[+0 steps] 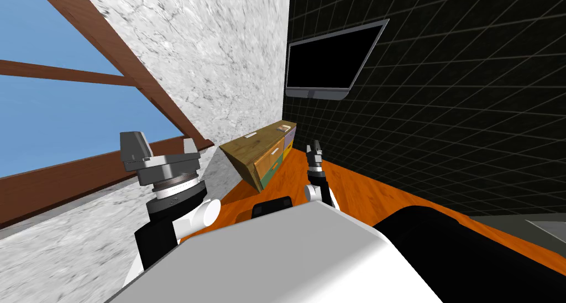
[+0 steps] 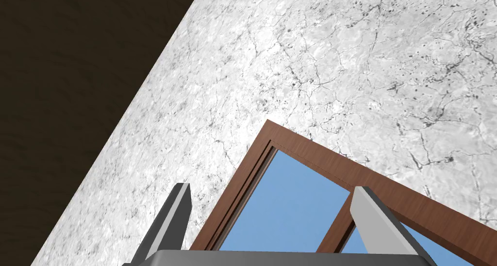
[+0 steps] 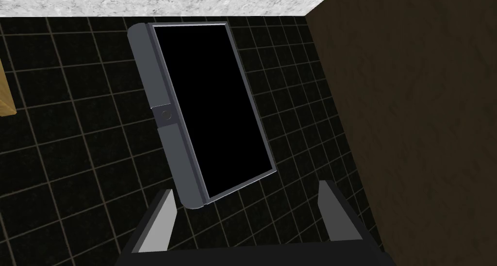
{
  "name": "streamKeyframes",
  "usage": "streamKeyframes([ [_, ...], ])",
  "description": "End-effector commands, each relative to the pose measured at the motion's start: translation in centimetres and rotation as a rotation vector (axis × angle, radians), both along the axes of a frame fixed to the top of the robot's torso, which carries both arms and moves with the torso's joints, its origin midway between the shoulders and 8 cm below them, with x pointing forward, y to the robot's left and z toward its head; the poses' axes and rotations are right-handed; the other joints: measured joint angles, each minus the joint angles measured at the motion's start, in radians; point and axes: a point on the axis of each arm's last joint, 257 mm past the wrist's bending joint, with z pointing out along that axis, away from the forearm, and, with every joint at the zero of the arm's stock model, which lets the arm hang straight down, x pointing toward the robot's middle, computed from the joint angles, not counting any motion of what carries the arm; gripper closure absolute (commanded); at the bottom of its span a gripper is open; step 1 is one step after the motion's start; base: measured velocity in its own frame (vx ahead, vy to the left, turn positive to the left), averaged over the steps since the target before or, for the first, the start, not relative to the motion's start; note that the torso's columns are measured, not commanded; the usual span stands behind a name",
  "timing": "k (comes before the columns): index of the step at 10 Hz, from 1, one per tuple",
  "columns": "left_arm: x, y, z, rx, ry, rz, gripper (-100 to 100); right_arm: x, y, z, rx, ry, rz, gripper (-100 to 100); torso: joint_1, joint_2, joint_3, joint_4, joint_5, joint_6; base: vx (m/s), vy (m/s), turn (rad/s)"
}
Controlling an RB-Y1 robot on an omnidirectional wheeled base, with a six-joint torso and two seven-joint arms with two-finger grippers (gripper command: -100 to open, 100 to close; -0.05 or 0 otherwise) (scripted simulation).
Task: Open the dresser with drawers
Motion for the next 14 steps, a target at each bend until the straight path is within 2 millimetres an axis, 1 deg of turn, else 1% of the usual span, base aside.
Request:
streamKeyframes([
  [1,0.0,0.0,0.0,0.0,0.0,0.0,0,0.0,0.0,0.0,0.0,0.0,0.0,0,0.0,0.04,-0.082,0.041,0.0,0.0,0.0,0.0,0.0],
  [3,0.0,0.0,0.0,0.0,0.0,0.0,0,0.0,0.0,0.0,0.0,0.0,0.0,0,0.0,0.175,-0.351,0.176,0.0,0.0,0.0,0.0,0.0],
  [9,0.0,0.0,0.0,0.0,0.0,0.0,0,0.0,0.0,0.0,0.0,0.0,0.0,0,0.0,0.618,-1.234,0.617,0.0,0.0,0.0,0.0,0.0],
  [10,0.0,0.0,0.0,0.0,0.0,0.0,0,0.0,0.3,-0.3,-0.016,0.008,0.033,-100,0.0,0.691,-1.382,0.691,0.0,0.0,0.013,0.0,0.076],
  [11,0.0,0.0,0.0,0.0,0.0,0.0,0,0.0,0.4,-0.6,-0.016,0.014,0.057,-100,0.0,0.725,-1.451,0.724,0.0,0.0,0.019,-0.004,0.11],
  [14,0.0,0.0,0.0,0.0,0.0,0.0,0,-0.2,0.5,-1.8,0.033,0.035,0.147,-100,0.0,0.737,-1.476,0.737,0.0,0.0,0.032,-0.015,0.156],
])
